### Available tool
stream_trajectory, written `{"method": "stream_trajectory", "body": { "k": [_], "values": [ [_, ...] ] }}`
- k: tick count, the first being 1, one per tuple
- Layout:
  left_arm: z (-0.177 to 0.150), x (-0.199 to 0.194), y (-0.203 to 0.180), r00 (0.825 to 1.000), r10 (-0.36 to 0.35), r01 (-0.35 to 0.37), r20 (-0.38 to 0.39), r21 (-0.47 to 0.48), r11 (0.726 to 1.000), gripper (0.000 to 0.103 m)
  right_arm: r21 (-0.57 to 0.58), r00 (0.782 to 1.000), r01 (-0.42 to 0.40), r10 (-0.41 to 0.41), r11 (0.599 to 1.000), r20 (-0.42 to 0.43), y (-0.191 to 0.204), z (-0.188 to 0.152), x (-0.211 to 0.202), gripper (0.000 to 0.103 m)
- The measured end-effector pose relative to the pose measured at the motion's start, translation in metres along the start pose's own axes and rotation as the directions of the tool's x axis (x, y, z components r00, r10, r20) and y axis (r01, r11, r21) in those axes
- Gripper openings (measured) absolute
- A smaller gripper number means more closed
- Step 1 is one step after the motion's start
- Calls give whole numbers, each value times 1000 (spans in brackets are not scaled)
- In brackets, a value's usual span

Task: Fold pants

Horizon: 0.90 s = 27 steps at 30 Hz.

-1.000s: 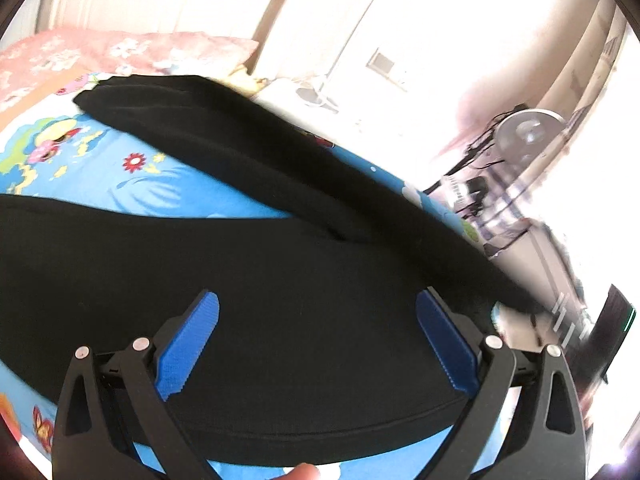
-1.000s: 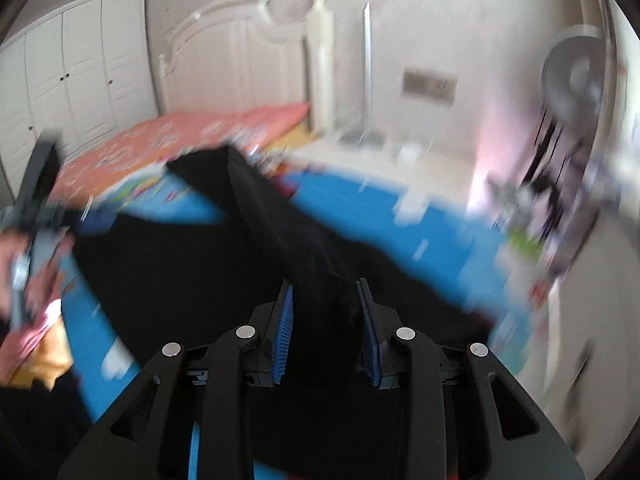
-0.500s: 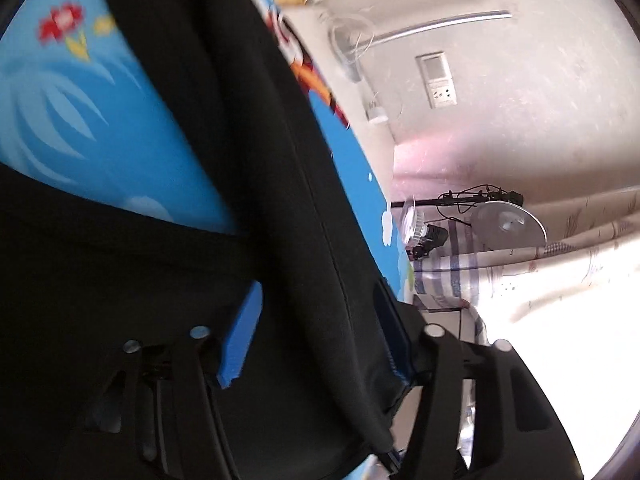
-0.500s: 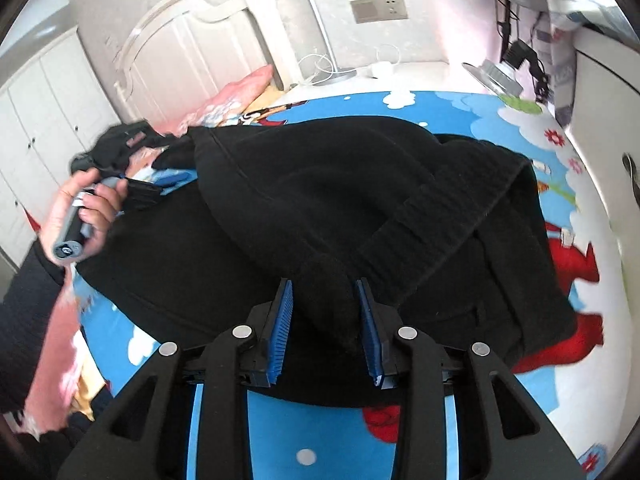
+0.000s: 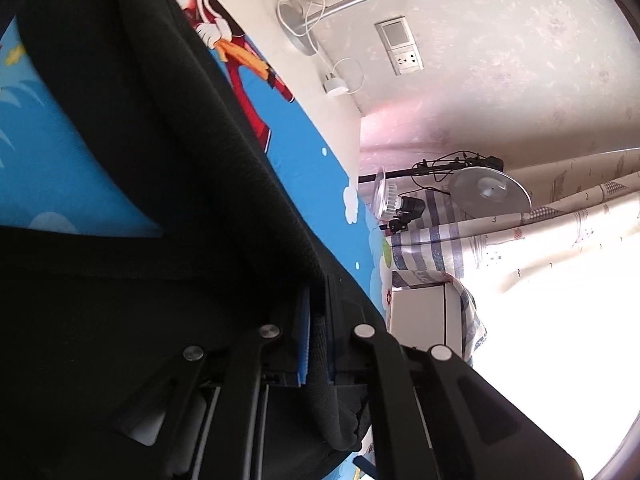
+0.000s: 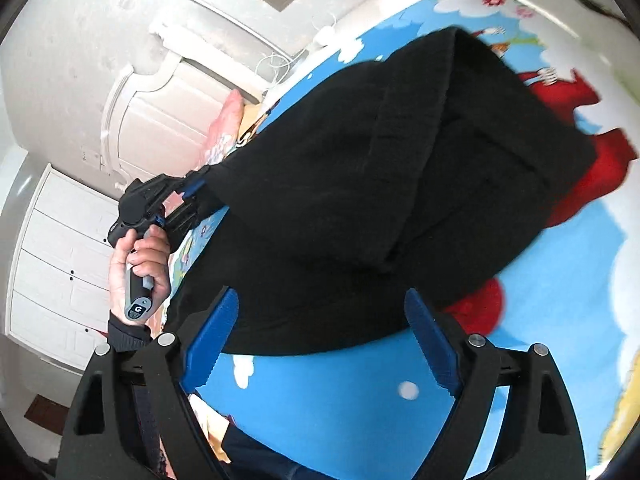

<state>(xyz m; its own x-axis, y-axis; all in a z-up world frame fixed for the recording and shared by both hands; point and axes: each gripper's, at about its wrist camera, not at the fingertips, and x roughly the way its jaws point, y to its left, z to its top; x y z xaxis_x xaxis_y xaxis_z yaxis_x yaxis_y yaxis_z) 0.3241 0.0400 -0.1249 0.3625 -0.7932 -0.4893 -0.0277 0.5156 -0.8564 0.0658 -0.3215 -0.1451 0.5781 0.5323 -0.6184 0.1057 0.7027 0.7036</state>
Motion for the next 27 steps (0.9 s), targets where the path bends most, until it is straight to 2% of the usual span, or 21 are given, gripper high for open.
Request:
{"method": "stream_trajectory", "body": {
  "k": [4, 11, 13, 15, 16, 20, 22, 25, 27],
  "values": [
    [-2, -3, -1, 1000, 2, -2, 0, 10, 1000, 6, 50, 999, 34, -35, 998, 11, -5, 9, 18, 80],
    [0, -5, -3, 1000, -3, 3, 3, 22, 1000, 6, 195, 999, -38, 38, 980, 4, -18, 17, 28, 78],
    [0, -5, -6, 1000, -3, 3, 5, 29, 1000, 6, 242, 999, -43, 38, 969, 26, -23, 18, 27, 68],
    [0, -7, -7, 1000, -1, 1, 6, 37, 999, 6, 259, 999, -16, 3, 966, 52, -29, 19, 26, 56],
    [-1, -9, -7, 1000, 0, 0, 7, 42, 999, 6, 254, 998, 3, -20, 967, 66, -31, 19, 27, 48],
    [-2, -14, -8, 1000, 2, -2, 10, 59, 998, 5, 222, 993, 50, -72, 974, 92, -29, 17, 24, 33],
    [-4, -17, -6, 1000, 12, -13, 11, 66, 998, 5, 219, 990, 64, -90, 974, 110, -28, 19, 20, 21],
    [-11, -29, -10, 999, 43, -46, 30, 105, 993, 4, 177, 979, 73, -104, 982, 173, -17, 28, 3, 16],
    [-25, -48, -18, 998, 38, -45, 58, 126, 991, 3, 131, 970, 79, -107, 988, 217, -3, 32, -16, 16]
  ]
}}
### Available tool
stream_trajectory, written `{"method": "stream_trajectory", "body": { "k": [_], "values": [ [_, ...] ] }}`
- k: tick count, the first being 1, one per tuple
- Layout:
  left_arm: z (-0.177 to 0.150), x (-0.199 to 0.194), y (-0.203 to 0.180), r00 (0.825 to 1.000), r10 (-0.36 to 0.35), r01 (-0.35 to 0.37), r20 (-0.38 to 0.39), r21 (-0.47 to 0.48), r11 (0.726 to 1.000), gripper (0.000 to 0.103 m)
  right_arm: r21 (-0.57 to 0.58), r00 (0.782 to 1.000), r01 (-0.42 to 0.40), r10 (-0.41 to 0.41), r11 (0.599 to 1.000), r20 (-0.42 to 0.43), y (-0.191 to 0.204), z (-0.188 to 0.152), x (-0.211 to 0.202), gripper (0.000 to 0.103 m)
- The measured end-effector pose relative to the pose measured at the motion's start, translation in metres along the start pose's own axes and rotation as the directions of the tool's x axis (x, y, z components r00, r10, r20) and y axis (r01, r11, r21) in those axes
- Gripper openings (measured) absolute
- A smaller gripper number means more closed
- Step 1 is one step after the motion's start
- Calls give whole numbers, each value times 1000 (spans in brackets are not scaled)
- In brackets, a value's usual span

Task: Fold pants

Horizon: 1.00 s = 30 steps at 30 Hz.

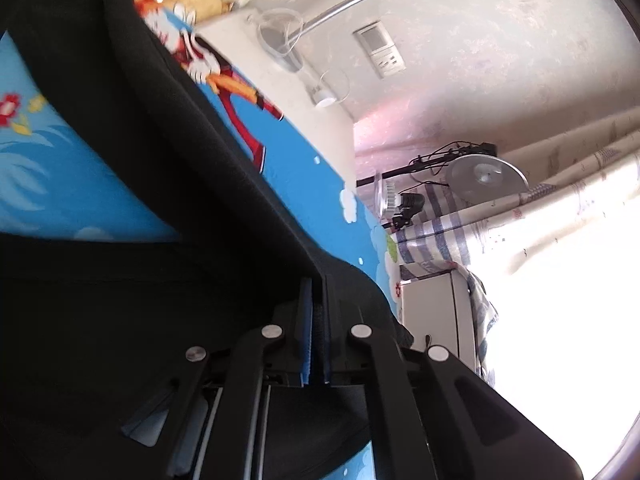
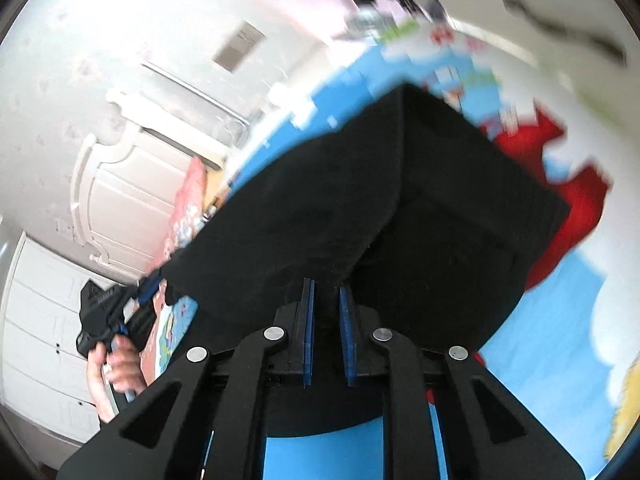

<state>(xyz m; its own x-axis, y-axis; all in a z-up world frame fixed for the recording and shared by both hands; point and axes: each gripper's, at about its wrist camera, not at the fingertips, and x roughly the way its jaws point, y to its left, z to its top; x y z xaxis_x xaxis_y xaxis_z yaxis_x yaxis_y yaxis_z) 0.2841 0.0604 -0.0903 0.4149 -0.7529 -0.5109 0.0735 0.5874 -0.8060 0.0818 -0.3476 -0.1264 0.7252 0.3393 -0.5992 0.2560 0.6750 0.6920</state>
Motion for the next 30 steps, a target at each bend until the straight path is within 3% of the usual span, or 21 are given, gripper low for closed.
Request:
{"method": "stream_trajectory", "body": {
  "k": [3, 7, 12, 15, 18, 21, 23, 26, 27, 28, 29, 30],
  "values": [
    [-39, -33, -20, 999, 11, -13, 33, 64, 998, 3, -37, 998, 7, -4, 999, 66, 11, 7, -28, 16],
    [-118, -62, -23, 1000, -4, 2, 25, 80, 997, 3, -36, 984, 84, -77, 996, 163, -3, 13, -64, 16],
    [-193, -34, 16, 995, 78, -76, -59, 32, 997, 3, -3, 973, 192, -190, 981, 132, -39, 9, -46, 12],
    [-202, -27, 38, 993, 84, -86, -77, -19, 996, 4, -28, 961, 259, -255, 966, 103, -52, 2, -30, 12],
    [-196, -30, 32, 994, 69, -68, -87, 15, 998, 8, 16, 960, 269, -269, 963, 77, -66, -2, -26, 14],
    [-199, -28, 29, 994, 60, -57, -94, 26, 998, 27, 37, 959, 275, -277, 961, 56, -70, -7, -28, 15],
    [-204, -26, 32, 993, 66, -63, -102, 26, 998, 30, 42, 959, 278, -280, 960, 46, -69, -9, -29, 17],
    [-204, -26, 33, 990, 81, -79, -115, 23, 997, 45, 88, 966, 255, -258, 963, 21, -74, -9, -32, 18],
    [-202, -30, 32, 990, 82, -79, -112, 26, 996, 47, 101, 968, 249, -252, 963, 17, -75, -9, -34, 30],
    [-200, -38, 31, 991, 90, -87, -102, 38, 996, 47, 107, 968, 247, -250, 963, 14, -76, -9, -36, 66],
    [-195, -52, 28, 992, 110, -106, -68, 60, 993, 47, 111, 966, 253, -257, 961, 22, -76, -10, -39, 89],
    [-188, -63, 24, 991, 133, -130, -24, 79, 988, 48, 112, 964, 256, -263, 960, 51, -74, -12, -44, 99]
  ]
}}
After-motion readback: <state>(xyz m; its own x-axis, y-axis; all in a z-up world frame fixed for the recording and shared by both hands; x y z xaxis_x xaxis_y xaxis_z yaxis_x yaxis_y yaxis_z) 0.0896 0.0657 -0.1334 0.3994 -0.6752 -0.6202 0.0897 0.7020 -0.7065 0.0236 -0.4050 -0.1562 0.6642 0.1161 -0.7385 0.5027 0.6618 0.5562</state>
